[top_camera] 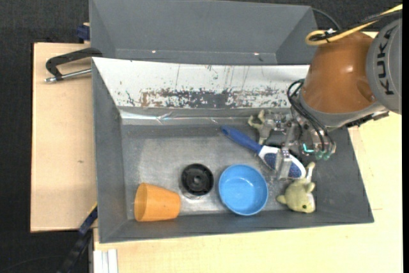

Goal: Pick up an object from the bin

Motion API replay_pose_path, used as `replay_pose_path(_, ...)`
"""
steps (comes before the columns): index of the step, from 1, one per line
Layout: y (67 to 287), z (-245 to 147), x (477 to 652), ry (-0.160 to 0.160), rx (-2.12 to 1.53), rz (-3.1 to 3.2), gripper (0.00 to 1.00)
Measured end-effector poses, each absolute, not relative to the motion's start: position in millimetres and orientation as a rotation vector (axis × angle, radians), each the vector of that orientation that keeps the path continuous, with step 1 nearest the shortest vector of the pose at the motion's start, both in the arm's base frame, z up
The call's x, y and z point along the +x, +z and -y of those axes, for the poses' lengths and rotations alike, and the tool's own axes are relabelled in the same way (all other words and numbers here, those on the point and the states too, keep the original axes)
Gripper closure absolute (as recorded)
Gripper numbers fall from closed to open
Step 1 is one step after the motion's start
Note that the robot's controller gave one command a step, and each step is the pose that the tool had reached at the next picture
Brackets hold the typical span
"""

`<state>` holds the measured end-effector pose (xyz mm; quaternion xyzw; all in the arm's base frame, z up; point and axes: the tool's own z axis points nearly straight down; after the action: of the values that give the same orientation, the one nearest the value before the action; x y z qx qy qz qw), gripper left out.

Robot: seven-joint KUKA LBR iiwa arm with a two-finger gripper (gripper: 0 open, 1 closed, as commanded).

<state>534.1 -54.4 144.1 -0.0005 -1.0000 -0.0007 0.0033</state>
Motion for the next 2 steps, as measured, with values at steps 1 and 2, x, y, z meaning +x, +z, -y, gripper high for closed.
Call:
replay_pose_path(1,70.6,120.8,555.5,0.0,-0.152,3.134,0.0)
replay_pose_path(2,76.4,118.8,559.4,0.002,-0.145,3.147,1.0)
